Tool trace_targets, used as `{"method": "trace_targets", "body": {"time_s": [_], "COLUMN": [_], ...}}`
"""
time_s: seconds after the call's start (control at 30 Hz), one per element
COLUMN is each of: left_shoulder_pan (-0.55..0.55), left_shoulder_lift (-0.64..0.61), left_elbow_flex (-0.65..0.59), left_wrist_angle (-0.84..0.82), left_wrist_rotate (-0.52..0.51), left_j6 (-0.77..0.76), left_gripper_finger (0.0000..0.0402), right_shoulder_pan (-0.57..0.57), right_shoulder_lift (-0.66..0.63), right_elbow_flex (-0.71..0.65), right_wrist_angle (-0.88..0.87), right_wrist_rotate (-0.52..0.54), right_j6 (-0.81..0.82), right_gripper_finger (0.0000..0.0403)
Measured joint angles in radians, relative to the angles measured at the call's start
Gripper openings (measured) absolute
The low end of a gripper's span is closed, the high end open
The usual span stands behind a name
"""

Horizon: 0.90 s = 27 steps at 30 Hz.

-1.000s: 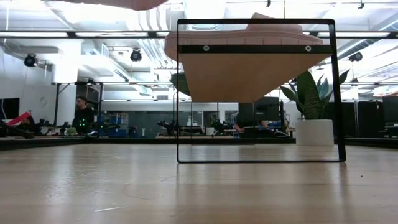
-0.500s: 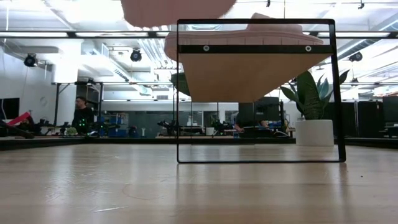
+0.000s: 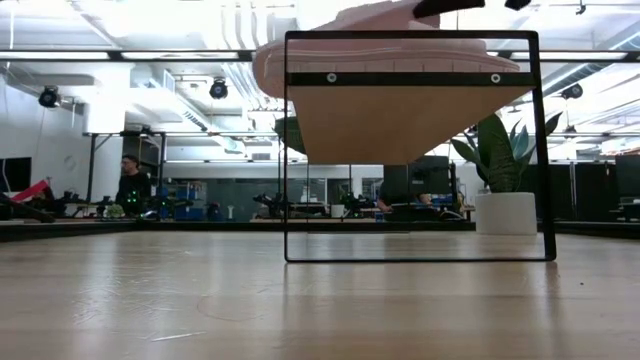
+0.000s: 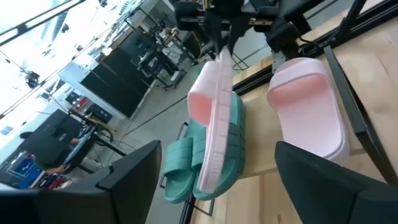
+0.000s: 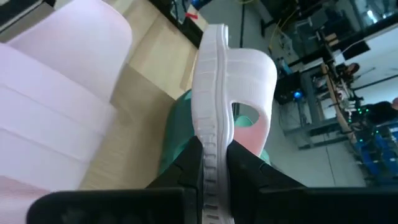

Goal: Pick and place slides into the shelf
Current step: Put the left pink slipper on the shelf

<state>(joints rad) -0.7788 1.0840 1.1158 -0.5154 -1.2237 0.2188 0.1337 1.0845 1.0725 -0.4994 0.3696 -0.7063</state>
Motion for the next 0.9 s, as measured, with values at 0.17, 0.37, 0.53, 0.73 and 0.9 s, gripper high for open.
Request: {"method": "trace_targets", "body": {"time_s": [0.17, 0.37, 0.53, 0.73, 0.9], "left_shoulder_pan": [0.0, 0.0, 0.0, 0.0, 0.0], "left_shoulder_lift": [0.0, 0.0, 0.0, 0.0, 0.0], "left_elbow_flex": [-0.01, -0.01, -0.01, -0.015, -0.031], "left_wrist_angle": [0.003, 0.005, 0.007, 0.007, 0.007], "left_wrist_rotate": [-0.036, -0.049, -0.049, -0.05, -0.049], "left_j6": [-0.001, -0.003, -0.003, -0.004, -0.005], "left_gripper_finger": [0.0297, 0.0297, 0.0297, 0.0297, 0.0297], "right_shoulder_pan": [0.006, 0.046, 0.061, 0.061, 0.061], "right_shoulder_lift": [-0.064, -0.133, -0.15, -0.134, -0.128], "right_elbow_flex": [-0.068, -0.087, -0.112, -0.152, -0.175], "right_wrist_angle": [0.049, 0.038, 0.004, 0.005, -0.011], "right_wrist_rotate": [-0.002, -0.008, -0.013, -0.01, -0.014], "right_j6": [0.0, 0.037, 0.066, 0.069, 0.06], "right_gripper_finger": [0.0034, 0.0034, 0.0034, 0.0034, 0.0033]}}
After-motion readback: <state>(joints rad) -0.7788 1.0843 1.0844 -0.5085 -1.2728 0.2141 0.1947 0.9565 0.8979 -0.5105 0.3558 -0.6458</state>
